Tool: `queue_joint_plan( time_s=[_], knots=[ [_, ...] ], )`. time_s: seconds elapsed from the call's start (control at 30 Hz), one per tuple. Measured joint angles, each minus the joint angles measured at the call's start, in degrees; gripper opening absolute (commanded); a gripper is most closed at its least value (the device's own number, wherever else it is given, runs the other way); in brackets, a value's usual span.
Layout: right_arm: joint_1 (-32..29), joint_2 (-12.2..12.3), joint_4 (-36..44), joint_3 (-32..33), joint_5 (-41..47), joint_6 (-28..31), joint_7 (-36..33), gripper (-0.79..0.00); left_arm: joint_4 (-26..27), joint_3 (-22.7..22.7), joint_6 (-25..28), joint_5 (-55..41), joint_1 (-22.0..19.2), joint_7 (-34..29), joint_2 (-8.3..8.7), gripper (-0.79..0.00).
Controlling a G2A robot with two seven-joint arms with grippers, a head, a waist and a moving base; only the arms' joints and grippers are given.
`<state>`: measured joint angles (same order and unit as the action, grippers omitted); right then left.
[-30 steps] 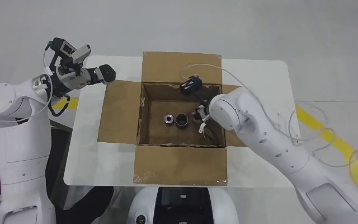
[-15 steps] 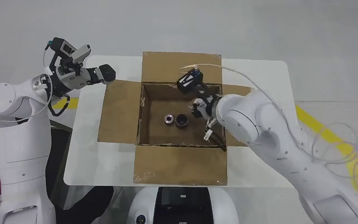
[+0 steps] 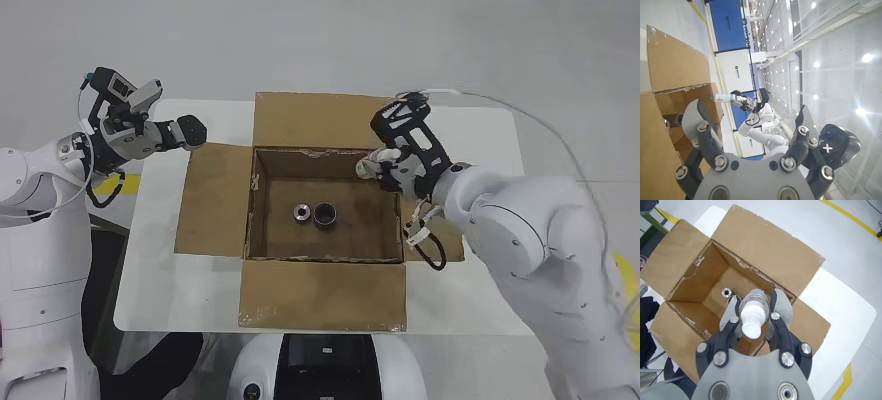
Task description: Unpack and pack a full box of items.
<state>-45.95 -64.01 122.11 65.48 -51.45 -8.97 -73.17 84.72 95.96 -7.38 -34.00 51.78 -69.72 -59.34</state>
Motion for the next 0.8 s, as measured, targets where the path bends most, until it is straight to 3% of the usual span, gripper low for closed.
queue_joint_plan(
  time_s=[0.43,0.8],
  knots=[
    [-13.77,2.20,4.06,17.99,-4.22,0.98,4.49,-0.785,0.00,0.00,0.00,0.00,0.00,0.00,0.00,0.000],
    [-22.02,2.83,0.39,26.80,-6.55,1.21,10.55,-0.785,0.00,0.00,0.00,0.00,0.00,0.00,0.00,0.000]
  ],
)
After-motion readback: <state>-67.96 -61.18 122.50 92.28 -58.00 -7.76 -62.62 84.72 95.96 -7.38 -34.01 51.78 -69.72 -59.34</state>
